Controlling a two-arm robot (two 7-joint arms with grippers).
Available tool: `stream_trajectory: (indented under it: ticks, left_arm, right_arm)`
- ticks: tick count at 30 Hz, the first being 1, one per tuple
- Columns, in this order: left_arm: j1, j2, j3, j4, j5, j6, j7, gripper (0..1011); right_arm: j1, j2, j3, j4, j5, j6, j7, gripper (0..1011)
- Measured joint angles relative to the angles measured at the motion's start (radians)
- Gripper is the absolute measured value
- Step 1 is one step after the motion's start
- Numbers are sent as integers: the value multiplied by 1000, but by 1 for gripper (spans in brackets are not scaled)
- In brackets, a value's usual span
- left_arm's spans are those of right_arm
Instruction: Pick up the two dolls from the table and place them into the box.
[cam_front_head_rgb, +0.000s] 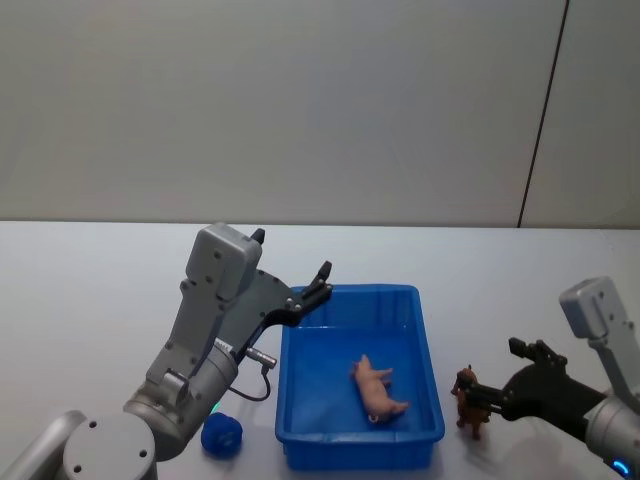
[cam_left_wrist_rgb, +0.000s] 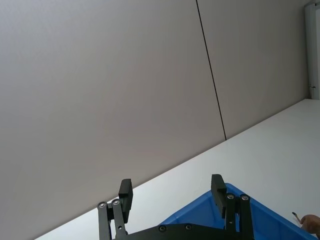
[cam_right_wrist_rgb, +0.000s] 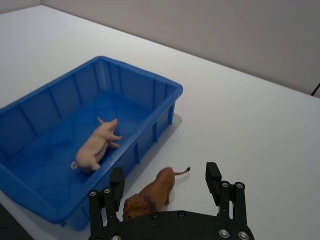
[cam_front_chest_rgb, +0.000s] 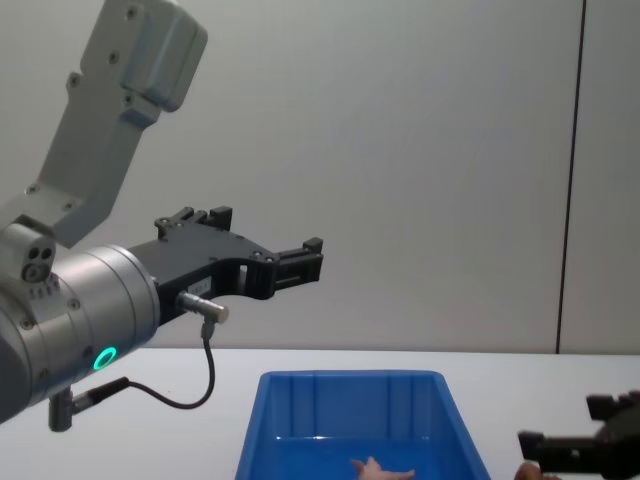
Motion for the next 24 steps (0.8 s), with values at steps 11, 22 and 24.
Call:
stream_trajectory:
  ticks: [11, 22, 24]
  left_arm:
    - [0, 0, 0, 0, 0, 0, 0, 1001]
    - [0, 0, 0, 0, 0, 0, 0, 1001]
    - [0, 0, 0, 0, 0, 0, 0, 1001]
  right_arm:
    - [-5, 4, -6, 45, -8, 13, 27, 1001]
    - [16, -15, -22, 99, -23, 19, 41, 983]
    - [22, -20, -26, 109, -25, 19, 42, 945]
